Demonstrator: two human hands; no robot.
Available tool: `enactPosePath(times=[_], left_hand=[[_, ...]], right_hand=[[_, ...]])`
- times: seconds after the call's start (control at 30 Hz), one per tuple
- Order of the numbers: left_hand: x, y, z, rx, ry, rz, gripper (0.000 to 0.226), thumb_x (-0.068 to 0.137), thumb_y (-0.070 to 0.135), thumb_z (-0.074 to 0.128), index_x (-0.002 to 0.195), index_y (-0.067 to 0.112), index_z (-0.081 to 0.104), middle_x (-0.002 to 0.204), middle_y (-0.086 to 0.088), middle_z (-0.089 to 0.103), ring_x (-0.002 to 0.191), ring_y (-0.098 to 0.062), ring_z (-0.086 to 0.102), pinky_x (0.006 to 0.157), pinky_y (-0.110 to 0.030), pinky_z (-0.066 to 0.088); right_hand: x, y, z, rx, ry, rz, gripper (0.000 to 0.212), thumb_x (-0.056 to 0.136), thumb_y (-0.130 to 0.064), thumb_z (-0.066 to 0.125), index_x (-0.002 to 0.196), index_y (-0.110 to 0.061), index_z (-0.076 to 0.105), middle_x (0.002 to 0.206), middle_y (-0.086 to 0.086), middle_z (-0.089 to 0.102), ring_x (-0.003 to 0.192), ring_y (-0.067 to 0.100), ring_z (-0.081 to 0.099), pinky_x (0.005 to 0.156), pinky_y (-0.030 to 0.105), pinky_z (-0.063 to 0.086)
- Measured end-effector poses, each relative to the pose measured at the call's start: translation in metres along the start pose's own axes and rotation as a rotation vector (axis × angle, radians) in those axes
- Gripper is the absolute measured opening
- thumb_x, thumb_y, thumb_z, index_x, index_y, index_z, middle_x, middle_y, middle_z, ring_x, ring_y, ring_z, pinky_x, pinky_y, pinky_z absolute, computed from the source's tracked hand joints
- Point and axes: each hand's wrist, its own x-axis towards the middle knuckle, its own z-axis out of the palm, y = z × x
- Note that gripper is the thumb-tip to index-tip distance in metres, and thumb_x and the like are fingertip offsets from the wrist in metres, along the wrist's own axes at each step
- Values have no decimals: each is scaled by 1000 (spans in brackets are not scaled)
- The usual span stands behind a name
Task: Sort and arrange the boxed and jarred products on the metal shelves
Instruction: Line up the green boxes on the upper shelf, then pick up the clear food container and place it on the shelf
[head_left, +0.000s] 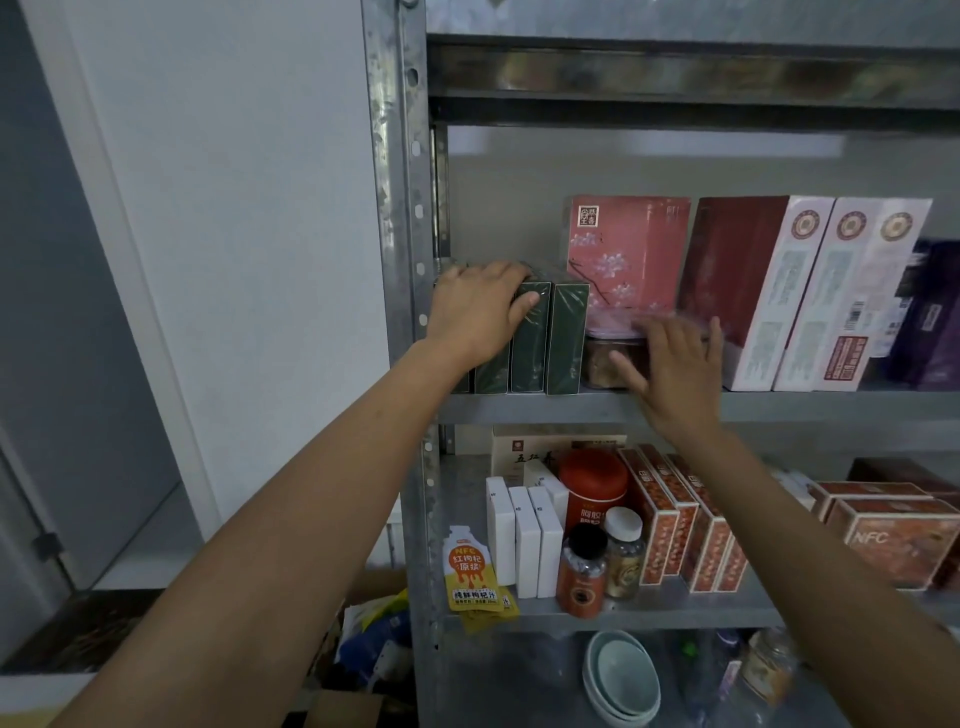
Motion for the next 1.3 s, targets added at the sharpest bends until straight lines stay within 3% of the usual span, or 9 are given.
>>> enactPosePath(times=[0.2,0.37,0.57,0.63,0.77,0.9,1.07,1.23,1.3], left_hand=[[-1,-1,-2,-28,-17,0,41,103,44,34,132,20,50,126,-3,62,116,-25,57,104,-40,31],[-1,1,-7,-10,-64,-5,42,104,43,32,133,18,49,128,-5,61,118,-27,56,105,-42,31],[-2,2,-17,-40,-182,-1,54,103,47,30,148,16,33,151,-9,41,140,-25,36,118,-44,16],[-14,9,-17,-119,-47,2,59,104,43,34,153,13,21,160,-8,23,149,-22,17,120,-39,4],[-56,39,0,-96,266,127,58,103,32,43,153,13,22,161,-9,21,149,-24,16,120,-36,0],[-74,44,28,223,63,243,66,104,40,32,155,18,-4,163,-7,-7,150,-25,-10,118,-41,-13],[-76,35,41,343,41,234,73,103,46,28,151,18,-18,160,-5,-20,148,-25,-16,116,-42,-15],[-74,39,41,317,3,222,73,103,48,26,152,16,-18,160,-7,-21,147,-26,-19,118,-41,-13],[-84,52,34,55,22,205,69,104,47,28,155,16,-6,162,-7,-16,149,-26,-15,121,-42,-9]], right_hand=[[-10,9,-2,-93,21,-120,89,64,-60,79,126,-2,53,122,21,55,117,36,52,107,60,27],[-18,11,-8,-119,56,-169,91,51,-44,93,122,0,55,116,24,56,110,39,54,99,55,33],[-28,13,-18,-107,152,-229,71,57,-18,91,117,-2,57,112,21,58,104,38,55,93,48,30],[-35,14,-21,-102,208,-252,70,56,-16,89,116,-3,55,111,22,59,102,38,57,92,45,28],[-56,13,-25,-67,300,-276,71,57,-13,87,117,-7,50,113,21,60,105,33,48,92,44,27],[-76,15,-29,-50,358,-286,71,60,-15,87,118,-8,47,110,22,61,103,30,42,94,45,28],[-93,17,-29,-20,428,-240,72,62,-20,90,119,-9,47,112,22,63,107,30,43,96,47,30],[-110,23,-24,-23,454,-263,74,61,-15,91,119,-10,46,124,11,48,112,32,43,99,47,28],[-117,25,-22,-30,492,-294,69,64,-13,89,119,-10,46,125,10,46,113,32,44,102,46,26]])
